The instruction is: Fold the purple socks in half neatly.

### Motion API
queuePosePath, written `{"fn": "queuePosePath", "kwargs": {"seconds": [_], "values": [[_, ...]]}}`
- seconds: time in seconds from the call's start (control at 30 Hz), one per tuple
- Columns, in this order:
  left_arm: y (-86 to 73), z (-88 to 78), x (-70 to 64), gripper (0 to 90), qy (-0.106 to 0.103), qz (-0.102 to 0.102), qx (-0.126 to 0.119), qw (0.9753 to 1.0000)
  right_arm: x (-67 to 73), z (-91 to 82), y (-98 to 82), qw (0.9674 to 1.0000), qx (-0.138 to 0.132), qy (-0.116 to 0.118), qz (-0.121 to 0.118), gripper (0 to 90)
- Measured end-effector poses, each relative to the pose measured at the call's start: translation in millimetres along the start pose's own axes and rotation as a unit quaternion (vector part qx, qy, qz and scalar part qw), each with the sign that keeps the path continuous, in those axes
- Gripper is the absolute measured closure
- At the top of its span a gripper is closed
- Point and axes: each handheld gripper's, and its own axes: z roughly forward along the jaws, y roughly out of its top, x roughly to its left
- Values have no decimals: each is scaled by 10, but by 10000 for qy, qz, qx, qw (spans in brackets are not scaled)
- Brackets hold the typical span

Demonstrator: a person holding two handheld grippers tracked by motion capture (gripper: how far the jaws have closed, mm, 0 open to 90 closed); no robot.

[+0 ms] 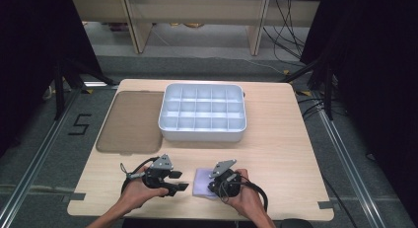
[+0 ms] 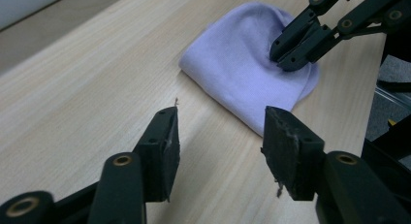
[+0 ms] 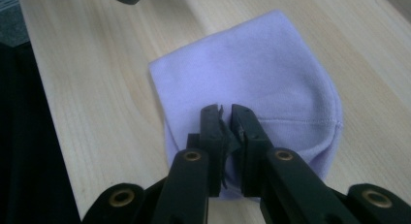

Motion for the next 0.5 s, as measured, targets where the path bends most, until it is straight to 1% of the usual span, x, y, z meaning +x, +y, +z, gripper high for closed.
{"fn": "queuePosePath", "kwargs": {"seconds": [0.03,0.07,0.1,0.13,0.2,0.23,0.27,0.3,0.33,0.37,0.43,0.47,0.5], "values": [[0,0,0,445,0,0,0,10000,0,0,0,10000,0,0,0,838],[-3,8,4,445,-4,-106,2,9999,27,15,-4,9998,-40,-117,125,837],[-3,15,14,435,13,-154,8,9999,34,21,1,9999,-31,-97,114,837],[-3,19,24,432,15,-177,26,9998,47,37,7,9997,-95,-156,144,837],[-4,30,41,424,29,-192,95,9998,50,51,25,9998,-110,-85,108,835],[-10,43,35,422,33,-283,97,9995,56,58,28,9997,-120,-83,194,833],[-8,47,41,422,30,-233,129,9996,65,76,34,9996,-179,-87,187,830],[-6,63,38,422,-5,-237,160,9996,84,65,45,9996,-98,-138,220,829],[-6,63,38,422,-5,-237,160,9996,84,65,45,9996,-98,-138,220,829],[-4,74,29,422,-39,-265,162,9995,80,73,49,9998,-118,-96,156,829],[5,103,13,424,-74,-305,199,9993,76,75,52,9998,-150,-69,146,826],[9,117,9,427,-99,-311,195,9993,81,78,52,9996,-172,-93,194,826],[13,139,2,436,-121,-365,230,9990,91,76,54,9997,-139,-61,212,823]]}}
